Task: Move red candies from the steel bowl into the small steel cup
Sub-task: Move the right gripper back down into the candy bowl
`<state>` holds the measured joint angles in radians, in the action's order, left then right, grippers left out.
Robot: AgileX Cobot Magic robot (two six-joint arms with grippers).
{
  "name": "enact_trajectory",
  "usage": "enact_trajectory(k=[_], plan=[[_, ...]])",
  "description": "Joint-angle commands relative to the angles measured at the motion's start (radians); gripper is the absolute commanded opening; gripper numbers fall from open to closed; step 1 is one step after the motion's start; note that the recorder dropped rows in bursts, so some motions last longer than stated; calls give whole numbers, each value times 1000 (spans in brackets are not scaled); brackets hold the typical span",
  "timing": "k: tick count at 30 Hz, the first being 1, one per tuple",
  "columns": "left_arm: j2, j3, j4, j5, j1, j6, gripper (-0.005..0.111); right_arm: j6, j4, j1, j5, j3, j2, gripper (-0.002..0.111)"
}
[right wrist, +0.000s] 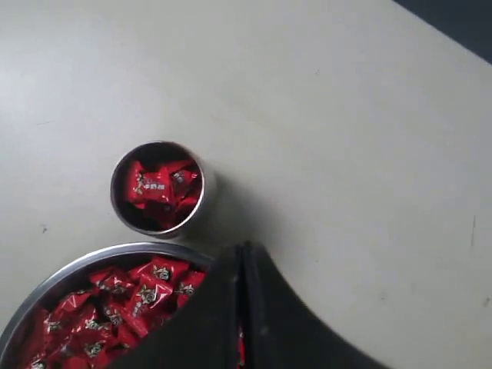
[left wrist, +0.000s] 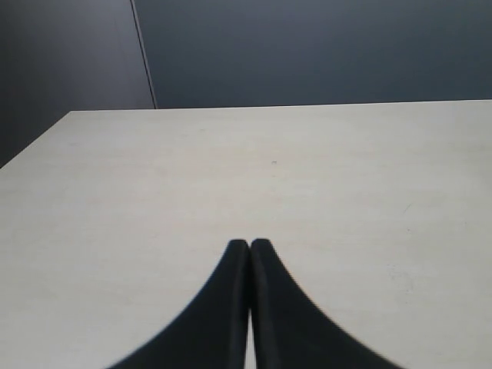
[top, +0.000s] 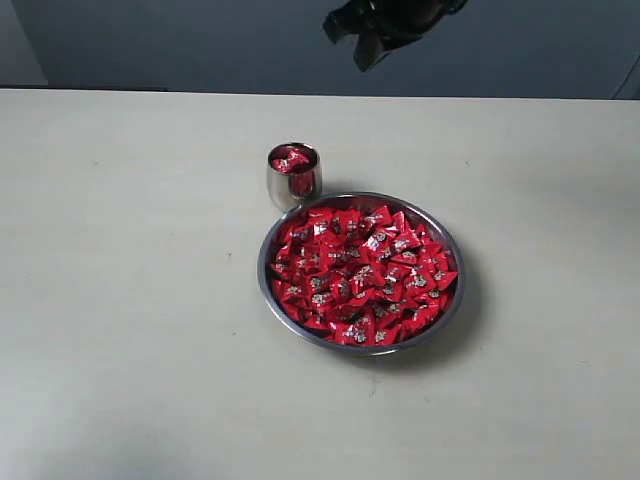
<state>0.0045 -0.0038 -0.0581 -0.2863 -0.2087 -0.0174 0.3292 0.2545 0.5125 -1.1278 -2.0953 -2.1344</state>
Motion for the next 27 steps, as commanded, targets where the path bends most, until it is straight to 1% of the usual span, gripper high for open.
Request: enact_trajectory(k=[1,7,10,13,15,18,20,22,27], plan=[[-4,4,-6,2,5,-3,0,-68,-17,-7,18,-1,28,-1],[-4,4,-6,2,5,-3,0,-154,-23,12,99,3,41,-1],[-4,4,-6,2,5,-3,0,-168,-29,36,153,58,69,-1],[-4,4,-6,2,5,-3,0,-196,-96,83,235,160,119,-1],[-4,4,-6,2,5,-3,0,-219,-136,114,325,240,163,-1],[-4,4,-6,2,5,-3,0,-229,-135,139,477,371,249,-1],[-4,4,-6,2,5,-3,0,-229,-135,139,516,459,309,-1],[-4,4,-6,2,5,-3,0,-227,-142,126,516,549,358,-1],[-4,4,-6,2,5,-3,0,-209,-118,66,585,794,481,-1]])
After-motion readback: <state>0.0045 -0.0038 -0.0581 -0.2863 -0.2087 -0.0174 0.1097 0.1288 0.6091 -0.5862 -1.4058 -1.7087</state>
